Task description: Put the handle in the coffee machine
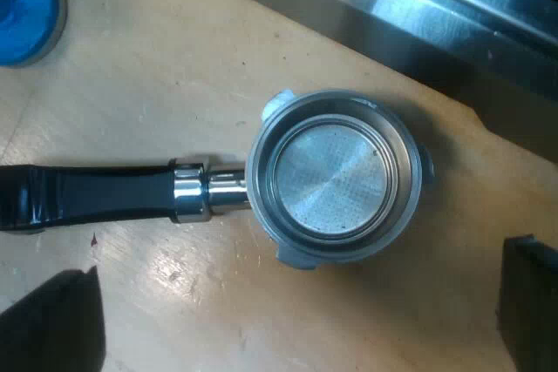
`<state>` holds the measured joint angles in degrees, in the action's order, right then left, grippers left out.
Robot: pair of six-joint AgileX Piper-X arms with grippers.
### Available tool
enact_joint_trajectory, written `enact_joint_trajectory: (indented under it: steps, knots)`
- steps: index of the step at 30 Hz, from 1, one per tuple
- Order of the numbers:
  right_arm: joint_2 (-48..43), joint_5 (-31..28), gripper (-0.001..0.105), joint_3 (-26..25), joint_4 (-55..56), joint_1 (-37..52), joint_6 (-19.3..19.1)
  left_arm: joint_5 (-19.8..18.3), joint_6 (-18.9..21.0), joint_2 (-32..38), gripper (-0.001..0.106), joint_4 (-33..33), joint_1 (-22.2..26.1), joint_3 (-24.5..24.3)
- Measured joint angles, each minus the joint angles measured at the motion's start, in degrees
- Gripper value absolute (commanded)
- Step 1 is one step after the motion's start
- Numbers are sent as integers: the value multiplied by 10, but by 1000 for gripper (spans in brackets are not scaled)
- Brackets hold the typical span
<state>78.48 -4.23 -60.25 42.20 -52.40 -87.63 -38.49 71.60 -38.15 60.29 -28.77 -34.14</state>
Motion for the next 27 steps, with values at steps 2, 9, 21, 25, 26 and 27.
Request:
enact_joint_trajectory:
  steps: [2, 9, 21, 25, 26, 27]
  knots:
    - [0, 0, 92, -1, 0, 2, 0, 0, 0, 0, 61, 0, 0, 0]
    - [0, 1, 92, -19, 0, 21, 0, 0, 0, 0, 61, 0, 0, 0]
    - [27, 39, 92, -20, 1, 61, -26, 0, 0, 0, 61, -3, 0, 0]
    - [52, 42, 92, -20, -1, 61, -47, 0, 0, 0, 61, -3, 0, 0]
    - [58, 42, 92, -21, -1, 61, -56, 0, 0, 0, 61, -3, 0, 0]
    - [64, 45, 92, -22, -1, 61, -61, 0, 0, 0, 61, -3, 0, 0]
